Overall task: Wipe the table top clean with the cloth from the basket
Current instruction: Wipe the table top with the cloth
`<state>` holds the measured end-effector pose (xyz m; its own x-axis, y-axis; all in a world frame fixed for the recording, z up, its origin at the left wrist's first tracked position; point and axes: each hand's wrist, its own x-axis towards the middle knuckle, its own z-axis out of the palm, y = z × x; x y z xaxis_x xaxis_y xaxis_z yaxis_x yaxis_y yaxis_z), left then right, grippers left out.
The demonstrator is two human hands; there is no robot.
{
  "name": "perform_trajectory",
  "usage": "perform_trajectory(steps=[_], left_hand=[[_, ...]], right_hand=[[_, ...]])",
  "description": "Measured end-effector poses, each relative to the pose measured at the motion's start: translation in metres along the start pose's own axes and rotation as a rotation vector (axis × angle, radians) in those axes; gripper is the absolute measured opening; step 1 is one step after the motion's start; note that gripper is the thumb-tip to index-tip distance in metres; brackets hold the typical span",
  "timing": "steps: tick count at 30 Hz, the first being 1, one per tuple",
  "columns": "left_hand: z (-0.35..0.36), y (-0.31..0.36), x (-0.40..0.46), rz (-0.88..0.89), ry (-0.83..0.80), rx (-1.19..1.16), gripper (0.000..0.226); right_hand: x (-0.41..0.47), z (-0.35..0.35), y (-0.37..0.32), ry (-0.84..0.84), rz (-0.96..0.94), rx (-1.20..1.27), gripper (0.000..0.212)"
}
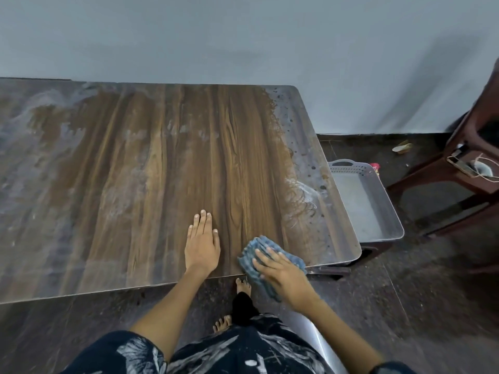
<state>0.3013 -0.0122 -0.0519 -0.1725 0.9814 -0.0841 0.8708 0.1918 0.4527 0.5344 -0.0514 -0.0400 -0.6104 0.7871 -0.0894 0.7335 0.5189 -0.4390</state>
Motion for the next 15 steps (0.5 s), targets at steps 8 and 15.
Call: perform_trajectory(steps=[8,15], left_hand=[[0.007,0.025,0.002,0.023,0.035,0.001,0.054],[0.018,0.061,0.032,0.236,-0.043,-0.021,0.057]], right_hand=[[0.016,-0.045,0.059,0.195,0.440,0.170,0.039],[0.091,-0.039,0.019,0.183,0.278,0.092,0.041]])
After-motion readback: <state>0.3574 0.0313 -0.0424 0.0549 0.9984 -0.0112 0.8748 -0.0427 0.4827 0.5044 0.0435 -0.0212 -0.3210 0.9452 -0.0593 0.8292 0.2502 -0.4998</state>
